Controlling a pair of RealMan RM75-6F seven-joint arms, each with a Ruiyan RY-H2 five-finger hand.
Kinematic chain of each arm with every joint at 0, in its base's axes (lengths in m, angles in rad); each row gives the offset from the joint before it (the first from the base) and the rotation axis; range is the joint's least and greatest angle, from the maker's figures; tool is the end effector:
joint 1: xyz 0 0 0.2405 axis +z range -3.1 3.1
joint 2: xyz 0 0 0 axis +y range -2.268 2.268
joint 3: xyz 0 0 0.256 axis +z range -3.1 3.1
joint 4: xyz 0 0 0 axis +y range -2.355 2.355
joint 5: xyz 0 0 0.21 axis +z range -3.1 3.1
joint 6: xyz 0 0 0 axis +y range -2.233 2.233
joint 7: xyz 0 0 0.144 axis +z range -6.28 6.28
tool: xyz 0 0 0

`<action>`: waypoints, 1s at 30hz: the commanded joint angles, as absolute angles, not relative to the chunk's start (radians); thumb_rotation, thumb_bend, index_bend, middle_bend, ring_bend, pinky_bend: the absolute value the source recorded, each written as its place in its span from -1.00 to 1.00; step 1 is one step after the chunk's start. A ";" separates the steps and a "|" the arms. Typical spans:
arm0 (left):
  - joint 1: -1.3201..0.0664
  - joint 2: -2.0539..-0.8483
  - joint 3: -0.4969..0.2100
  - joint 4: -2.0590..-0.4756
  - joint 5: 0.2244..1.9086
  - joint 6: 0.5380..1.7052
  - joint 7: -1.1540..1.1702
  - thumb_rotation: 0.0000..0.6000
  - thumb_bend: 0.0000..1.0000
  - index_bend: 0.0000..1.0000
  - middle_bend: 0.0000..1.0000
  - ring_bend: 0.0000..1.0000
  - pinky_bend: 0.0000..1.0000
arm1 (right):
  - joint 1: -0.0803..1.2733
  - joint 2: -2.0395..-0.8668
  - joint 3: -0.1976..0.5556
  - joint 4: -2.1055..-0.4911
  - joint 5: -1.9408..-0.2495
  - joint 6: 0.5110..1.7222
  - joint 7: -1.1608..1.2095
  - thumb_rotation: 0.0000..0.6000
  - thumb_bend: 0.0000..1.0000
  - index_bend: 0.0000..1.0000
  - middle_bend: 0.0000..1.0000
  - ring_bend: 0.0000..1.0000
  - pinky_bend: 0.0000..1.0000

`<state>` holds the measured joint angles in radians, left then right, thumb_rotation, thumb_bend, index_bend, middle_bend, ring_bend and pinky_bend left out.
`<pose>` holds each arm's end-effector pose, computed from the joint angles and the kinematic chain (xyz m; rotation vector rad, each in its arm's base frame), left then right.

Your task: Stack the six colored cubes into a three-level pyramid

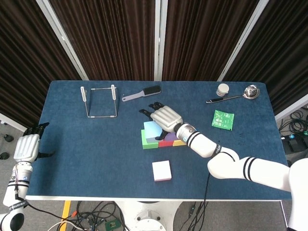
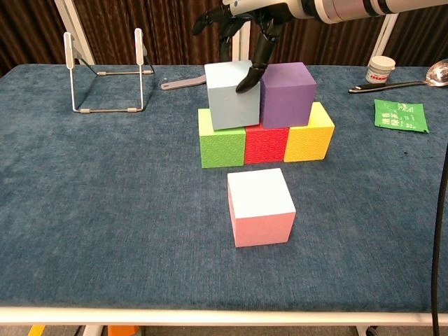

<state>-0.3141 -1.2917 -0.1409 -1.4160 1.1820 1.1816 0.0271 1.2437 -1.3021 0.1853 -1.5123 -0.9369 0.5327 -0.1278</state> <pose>-0.3295 0.2729 0.1112 -1.3378 -1.0671 -0.7945 -0.0130 -0.4083 0.0220 2.2464 -0.9078 0.8713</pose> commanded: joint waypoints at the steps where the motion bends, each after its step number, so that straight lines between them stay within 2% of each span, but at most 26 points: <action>1: -0.314 -1.295 -0.141 -1.411 1.183 1.181 0.027 1.00 -0.77 -0.77 -0.73 -0.90 -0.71 | 1.244 -1.304 0.183 -1.508 -0.942 0.528 -0.124 1.00 -0.78 -1.00 -0.18 -0.95 -1.00; 26: -0.313 -1.315 -0.145 -1.393 1.182 1.172 0.029 1.00 -0.77 -0.77 -0.73 -0.90 -0.71 | 1.237 -1.304 0.180 -1.495 -0.973 0.515 -0.093 1.00 -0.78 -1.00 -0.19 -0.95 -1.00; 30: -0.312 -1.317 -0.147 -1.389 1.183 1.173 0.027 1.00 -0.77 -0.77 -0.73 -0.90 -0.71 | 1.238 -1.304 0.180 -1.494 -0.974 0.513 -0.091 1.00 -0.79 -1.00 -0.29 -0.96 -1.00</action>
